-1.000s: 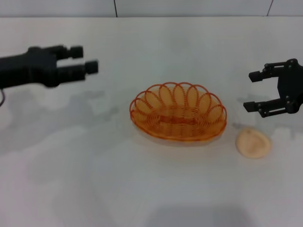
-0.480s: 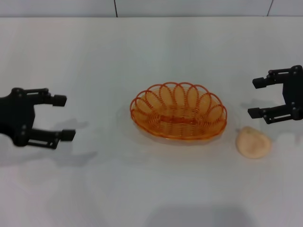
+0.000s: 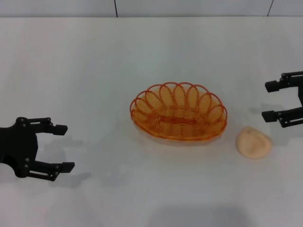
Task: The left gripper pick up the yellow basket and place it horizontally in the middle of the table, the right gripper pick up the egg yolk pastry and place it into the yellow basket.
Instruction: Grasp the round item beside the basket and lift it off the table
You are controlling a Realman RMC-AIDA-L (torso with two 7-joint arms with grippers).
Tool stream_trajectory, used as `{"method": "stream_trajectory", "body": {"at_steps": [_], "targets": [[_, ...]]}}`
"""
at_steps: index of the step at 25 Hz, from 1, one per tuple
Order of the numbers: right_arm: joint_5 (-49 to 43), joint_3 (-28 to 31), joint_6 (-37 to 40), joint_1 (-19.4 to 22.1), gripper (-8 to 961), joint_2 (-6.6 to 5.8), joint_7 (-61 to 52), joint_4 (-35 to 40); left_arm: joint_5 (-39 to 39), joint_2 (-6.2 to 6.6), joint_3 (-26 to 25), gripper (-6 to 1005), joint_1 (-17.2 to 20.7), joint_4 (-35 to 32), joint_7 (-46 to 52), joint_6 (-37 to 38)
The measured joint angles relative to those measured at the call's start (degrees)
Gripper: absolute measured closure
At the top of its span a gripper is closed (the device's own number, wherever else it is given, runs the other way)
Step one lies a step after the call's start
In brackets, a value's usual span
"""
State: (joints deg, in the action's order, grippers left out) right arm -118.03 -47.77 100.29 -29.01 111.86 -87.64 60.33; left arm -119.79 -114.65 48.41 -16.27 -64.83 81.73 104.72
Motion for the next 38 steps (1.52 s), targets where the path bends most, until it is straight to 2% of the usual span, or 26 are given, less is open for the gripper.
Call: {"method": "stream_trajectory", "body": {"at_steps": [4, 6, 9, 12, 16, 19, 21, 24, 33, 38], "targets": [[-2.2, -0.4, 3.1, -1.1, 182, -1.39, -6.5, 3.0, 0.0, -0.87, -0.1, 106, 0.4, -0.1, -2.5, -0.3], [-4.7, -0.6, 4.6, -1.8, 182, -1.3, -9.3, 5.3, 0.3, -1.2, -0.2, 106, 0.5, -0.2, -3.6, -0.4], [-9.8, -2.3, 5.6, -3.8, 183, -0.52, -14.6, 8.7, 0.3, -1.42, -0.3, 106, 0.6, -0.2, -4.4, -0.5], [-15.0, -7.3, 5.7, -6.2, 183, 0.27, -20.8, 10.6, 0.2, -1.76, -0.3, 106, 0.7, -0.2, -5.0, -0.7], [-22.1, -11.6, 4.9, -9.7, 183, 2.67, -27.4, 11.3, -0.2, -2.44, -0.3, 106, 0.7, -0.2, -5.4, -0.9], [-25.4, -14.7, 3.5, -11.4, 183, 3.68, -30.6, 10.9, -0.2, -2.79, -0.1, 106, 0.7, -0.5, -5.9, -1.0], [-25.7, -17.6, 1.8, -12.0, 184, 3.66, -32.7, 10.4, -0.2, -2.86, 0.1, 106, 0.7, -0.6, -6.5, -1.0], [-25.7, -18.9, 0.4, -12.0, 184, 3.63, -33.5, 10.4, -0.3, -3.27, 0.1, 106, 0.7, -0.6, -7.6, -1.1], [-26.5, -19.2, -2.9, -12.6, 185, 3.55, -33.6, 6.3, -1.2, -3.74, 0.3, 106, 0.7, -0.7, -8.5, -1.1], [-28.5, -19.3, -2.9, -14.3, 185, 3.54, -33.6, 2.9, -2.3, -4.1, 0.3, 106, 0.5, -0.7, -8.4, -1.8]]}}
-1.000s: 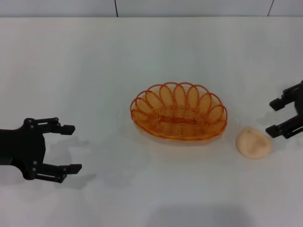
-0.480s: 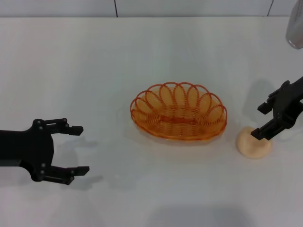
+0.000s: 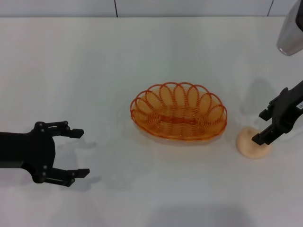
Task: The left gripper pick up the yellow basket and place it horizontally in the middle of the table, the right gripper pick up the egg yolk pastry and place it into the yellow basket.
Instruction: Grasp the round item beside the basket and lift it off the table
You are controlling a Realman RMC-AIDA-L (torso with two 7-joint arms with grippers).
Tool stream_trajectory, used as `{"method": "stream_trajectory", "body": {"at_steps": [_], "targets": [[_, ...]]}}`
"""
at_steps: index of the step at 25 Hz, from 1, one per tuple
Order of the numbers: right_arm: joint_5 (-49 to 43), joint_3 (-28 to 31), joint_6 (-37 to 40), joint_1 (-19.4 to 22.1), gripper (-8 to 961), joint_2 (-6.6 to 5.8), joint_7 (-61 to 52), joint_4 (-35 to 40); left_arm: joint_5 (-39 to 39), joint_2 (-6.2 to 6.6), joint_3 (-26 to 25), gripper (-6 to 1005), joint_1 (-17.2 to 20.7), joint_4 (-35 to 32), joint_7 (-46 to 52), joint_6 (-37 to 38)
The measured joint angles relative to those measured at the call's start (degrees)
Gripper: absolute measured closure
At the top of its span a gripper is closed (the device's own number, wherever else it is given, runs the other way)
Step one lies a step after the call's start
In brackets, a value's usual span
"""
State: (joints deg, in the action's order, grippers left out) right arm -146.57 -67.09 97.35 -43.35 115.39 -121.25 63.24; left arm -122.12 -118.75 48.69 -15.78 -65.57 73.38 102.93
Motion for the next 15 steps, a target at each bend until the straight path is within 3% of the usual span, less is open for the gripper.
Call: {"method": "stream_trajectory", "body": {"at_steps": [11, 15], "targets": [[-0.6, -0.6, -1.2, -0.7, 201, 0.05, 0.1, -2.9, -0.3, -0.08, 0.0, 106, 0.0, 0.0, 0.1, -0.7], [-0.7, -1.6, -1.4, -0.5, 308, 0.03, 0.4, -3.2, -0.3, -0.07, 0.0, 106, 0.0, 0.0, 0.1, -0.7]]}}
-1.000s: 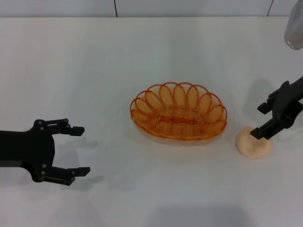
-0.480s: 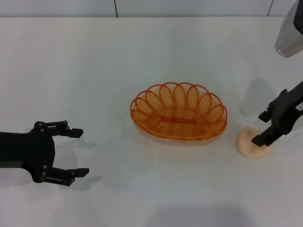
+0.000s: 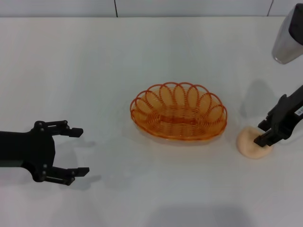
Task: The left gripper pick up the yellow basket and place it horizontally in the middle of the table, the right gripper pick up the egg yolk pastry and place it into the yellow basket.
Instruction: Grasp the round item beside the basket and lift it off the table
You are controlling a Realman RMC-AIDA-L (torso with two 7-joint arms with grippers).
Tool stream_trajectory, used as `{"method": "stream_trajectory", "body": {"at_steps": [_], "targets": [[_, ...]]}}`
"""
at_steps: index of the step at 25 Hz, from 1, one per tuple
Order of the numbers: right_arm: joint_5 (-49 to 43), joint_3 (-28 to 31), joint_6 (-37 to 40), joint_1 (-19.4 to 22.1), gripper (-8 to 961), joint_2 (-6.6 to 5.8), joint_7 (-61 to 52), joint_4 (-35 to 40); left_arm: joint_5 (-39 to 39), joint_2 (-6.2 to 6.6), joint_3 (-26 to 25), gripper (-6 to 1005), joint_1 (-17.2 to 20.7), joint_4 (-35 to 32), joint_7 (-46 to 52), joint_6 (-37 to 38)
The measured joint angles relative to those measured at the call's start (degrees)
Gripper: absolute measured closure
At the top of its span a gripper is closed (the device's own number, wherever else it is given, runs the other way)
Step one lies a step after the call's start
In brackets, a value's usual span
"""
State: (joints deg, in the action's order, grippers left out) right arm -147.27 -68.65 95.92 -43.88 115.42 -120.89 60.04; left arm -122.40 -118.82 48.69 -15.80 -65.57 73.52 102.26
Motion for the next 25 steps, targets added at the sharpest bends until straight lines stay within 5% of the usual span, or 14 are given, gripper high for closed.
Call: {"method": "stream_trajectory", "body": {"at_steps": [15, 25], "targets": [[0.2, -0.4, 0.6, 0.1, 873, -0.03, 0.9, 0.0, 0.0, 0.0, 0.0, 106, -0.2, 0.0, 0.1, -0.1], [1.2, 2.6, 6.1, 0.2, 912, -0.6, 3.6, 6.4, 0.0, 0.0, 0.0, 106, -0.1, 0.0, 0.1, -0.2]]}}
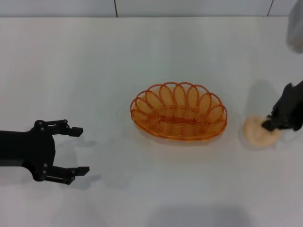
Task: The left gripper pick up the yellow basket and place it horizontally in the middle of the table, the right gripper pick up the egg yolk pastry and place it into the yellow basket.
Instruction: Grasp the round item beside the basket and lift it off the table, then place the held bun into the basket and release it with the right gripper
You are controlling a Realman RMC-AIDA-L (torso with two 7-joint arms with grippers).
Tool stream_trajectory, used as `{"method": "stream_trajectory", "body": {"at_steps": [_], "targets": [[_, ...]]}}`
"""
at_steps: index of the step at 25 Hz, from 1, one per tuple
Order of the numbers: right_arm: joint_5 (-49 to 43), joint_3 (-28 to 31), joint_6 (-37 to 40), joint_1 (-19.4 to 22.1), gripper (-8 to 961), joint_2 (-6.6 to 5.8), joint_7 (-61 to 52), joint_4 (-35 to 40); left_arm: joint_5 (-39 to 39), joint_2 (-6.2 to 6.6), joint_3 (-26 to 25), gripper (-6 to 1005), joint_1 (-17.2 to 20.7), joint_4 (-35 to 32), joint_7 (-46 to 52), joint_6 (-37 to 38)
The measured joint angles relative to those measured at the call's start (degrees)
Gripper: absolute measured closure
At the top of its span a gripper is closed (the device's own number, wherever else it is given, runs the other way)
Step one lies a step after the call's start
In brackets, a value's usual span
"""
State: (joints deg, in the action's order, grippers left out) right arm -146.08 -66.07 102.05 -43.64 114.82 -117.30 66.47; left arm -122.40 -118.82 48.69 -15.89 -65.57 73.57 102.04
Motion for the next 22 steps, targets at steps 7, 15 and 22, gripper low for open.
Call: {"method": "stream_trajectory", "body": {"at_steps": [7, 15, 22], "targets": [[7.3, 8.2, 7.7, -1.1, 914, -0.21, 1.6, 9.4, -0.1, 0.0, 0.0, 106, 0.1, 0.0, 0.1, 0.0], [16.5, -1.9, -3.1, -1.4, 915, 0.97, -1.0, 8.9, -1.2, -0.04, 0.1, 106, -0.8, 0.0, 1.1, 0.0], [23.9, -9.7, -16.1, -0.1, 916, 0.91, -0.6, 4.3, -1.2, -0.09, 0.1, 106, -1.0, 0.0, 1.1, 0.1]]}}
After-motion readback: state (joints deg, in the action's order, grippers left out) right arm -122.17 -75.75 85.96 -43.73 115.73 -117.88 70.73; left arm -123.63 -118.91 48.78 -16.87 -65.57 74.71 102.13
